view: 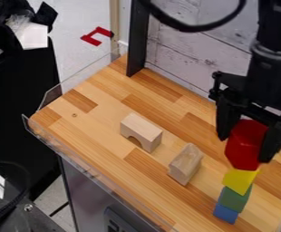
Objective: Remove the red hexagon from the top of the arch and put it on top of the yellow cube
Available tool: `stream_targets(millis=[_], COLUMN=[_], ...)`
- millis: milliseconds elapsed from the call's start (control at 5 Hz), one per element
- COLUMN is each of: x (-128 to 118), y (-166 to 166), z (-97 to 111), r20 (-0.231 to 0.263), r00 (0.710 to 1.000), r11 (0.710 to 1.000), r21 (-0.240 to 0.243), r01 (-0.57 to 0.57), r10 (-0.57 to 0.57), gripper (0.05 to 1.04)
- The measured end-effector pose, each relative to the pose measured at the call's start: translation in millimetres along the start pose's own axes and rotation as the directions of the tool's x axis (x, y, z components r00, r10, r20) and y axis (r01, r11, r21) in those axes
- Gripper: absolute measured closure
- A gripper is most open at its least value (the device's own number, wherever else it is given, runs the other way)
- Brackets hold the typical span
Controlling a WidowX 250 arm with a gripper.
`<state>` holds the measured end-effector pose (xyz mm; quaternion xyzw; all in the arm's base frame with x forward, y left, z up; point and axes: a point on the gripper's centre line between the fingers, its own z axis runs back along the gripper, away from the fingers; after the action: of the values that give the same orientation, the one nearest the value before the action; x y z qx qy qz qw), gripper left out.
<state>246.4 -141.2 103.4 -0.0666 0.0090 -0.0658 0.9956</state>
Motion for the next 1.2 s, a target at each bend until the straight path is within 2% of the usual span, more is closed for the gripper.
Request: stream_targets(millis=[600, 1000, 1200], x=[1.7, 3.7, 3.9], y=[-2.8, -3.4, -2.6], z=[-18.1, -19.7, -20.8], r20=[-0.053, -0.052, -0.057], r00=[0.999, 0.999, 0.998], r11=[1.0, 1.0, 1.0], r21=[-0.002, -0.009, -0.012], r01=[0.012, 0.014, 0.014], r10=[-0.012, -0.014, -0.015], gripper=[0.348, 0.347, 0.283])
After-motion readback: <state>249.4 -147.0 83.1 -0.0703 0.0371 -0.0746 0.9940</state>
